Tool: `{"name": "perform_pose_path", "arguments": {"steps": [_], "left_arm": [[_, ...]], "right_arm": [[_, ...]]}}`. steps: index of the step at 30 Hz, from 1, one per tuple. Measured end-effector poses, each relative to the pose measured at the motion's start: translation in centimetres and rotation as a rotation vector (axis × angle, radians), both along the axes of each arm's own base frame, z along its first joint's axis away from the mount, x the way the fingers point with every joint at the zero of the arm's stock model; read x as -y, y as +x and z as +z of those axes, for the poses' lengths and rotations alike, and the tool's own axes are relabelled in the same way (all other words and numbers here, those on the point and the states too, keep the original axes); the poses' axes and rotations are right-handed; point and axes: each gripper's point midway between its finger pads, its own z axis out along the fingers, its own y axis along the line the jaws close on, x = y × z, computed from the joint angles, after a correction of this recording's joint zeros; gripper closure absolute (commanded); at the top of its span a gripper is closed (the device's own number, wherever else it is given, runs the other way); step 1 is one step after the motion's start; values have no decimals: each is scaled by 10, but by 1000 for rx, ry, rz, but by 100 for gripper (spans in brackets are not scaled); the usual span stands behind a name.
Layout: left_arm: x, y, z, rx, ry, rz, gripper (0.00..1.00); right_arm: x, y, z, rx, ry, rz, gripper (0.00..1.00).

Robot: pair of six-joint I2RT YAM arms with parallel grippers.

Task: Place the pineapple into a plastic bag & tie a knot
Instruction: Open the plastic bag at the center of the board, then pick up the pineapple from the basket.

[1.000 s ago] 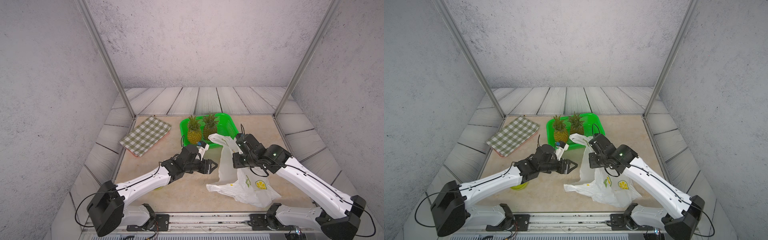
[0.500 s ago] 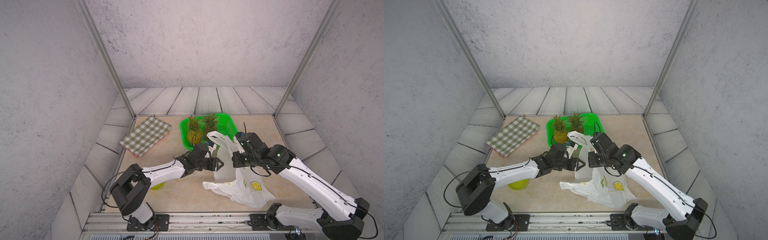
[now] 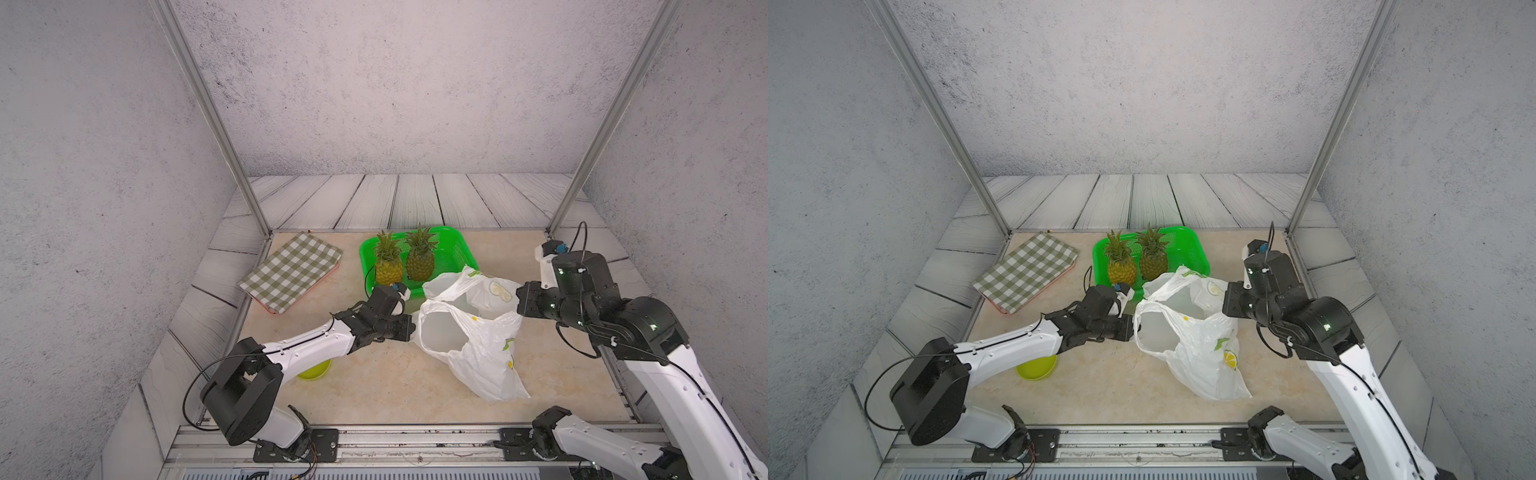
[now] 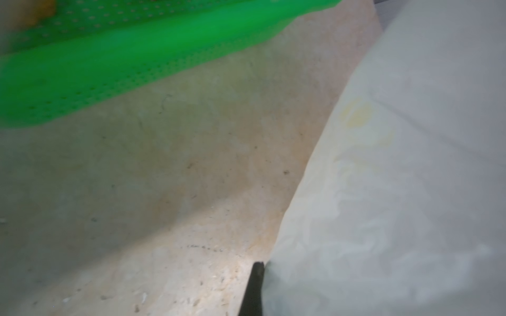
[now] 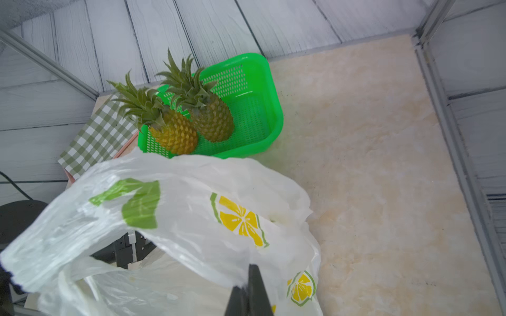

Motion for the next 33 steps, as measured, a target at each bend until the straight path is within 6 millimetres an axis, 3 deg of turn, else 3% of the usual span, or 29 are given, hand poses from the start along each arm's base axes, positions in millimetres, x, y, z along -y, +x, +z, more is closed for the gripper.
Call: {"name": "perform_pose_path", "arguments": {"steps": [3,6,11,14,16,19,25,28,32,33], "left_arm": [[-10,5,-4,-6,21,14,100],[-9,3,-3,-11,18,-11,90],[3,1,18,8,-32,-63,62],[10,0,44,55,-74,-98,55],[14,-2,65,92,-103,-118,54],[13,-3,87,143,-130,-127,54],[-5,-1,101,194,-98,-74,49],[-23,6,108,225,-65,-22,41],[-55,29,130,289,-19,87,23],[-63,36,138,309,-10,118,10]], "right_arm": [[8,-3,5,17,-13,-22,100],[4,-2,-5,-5,-15,-9,100],[-20,3,-57,-127,20,56,100],[-35,11,-88,-209,39,75,100],[-42,17,-98,-233,53,77,100],[-48,25,-97,-215,76,73,100],[-52,40,-91,-181,105,53,100],[-45,51,-87,-169,114,15,100],[-22,66,-71,-131,135,-62,100],[-15,70,-66,-118,141,-83,100]]}}
